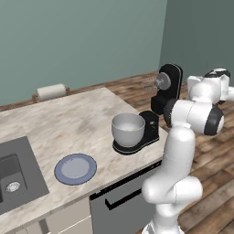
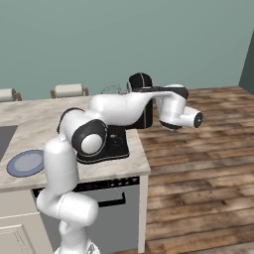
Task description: Add butter and sugar cubes to the stand mixer bowl and then turn on the stand mixer to begin making frosting.
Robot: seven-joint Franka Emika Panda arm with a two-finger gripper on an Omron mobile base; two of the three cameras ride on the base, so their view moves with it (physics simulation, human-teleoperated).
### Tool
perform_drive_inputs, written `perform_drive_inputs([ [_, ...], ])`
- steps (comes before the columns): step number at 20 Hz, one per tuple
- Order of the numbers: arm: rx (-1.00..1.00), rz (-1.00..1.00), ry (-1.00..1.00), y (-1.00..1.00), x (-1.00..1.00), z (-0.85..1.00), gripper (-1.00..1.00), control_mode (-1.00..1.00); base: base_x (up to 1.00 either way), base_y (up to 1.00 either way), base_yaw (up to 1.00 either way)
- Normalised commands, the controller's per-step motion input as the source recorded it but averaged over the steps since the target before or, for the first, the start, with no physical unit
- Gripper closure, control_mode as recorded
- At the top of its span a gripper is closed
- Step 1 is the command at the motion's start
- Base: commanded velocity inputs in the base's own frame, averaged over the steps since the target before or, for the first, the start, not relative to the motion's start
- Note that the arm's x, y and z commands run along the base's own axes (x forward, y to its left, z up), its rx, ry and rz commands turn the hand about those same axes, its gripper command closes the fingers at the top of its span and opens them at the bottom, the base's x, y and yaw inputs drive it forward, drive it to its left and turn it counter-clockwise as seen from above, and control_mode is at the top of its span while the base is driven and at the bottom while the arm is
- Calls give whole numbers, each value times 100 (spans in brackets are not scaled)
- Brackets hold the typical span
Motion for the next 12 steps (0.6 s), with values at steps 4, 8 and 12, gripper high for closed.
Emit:
perform_drive_inputs([
  [4,-11,23,0,100,26,-16,-100,-100,0,0,0],
  [8,-16,19,0,100,20,-15,-100,-100,0,0,0],
  [12,-22,16,0,100,4,-18,-100,-100,0,0,0],
])
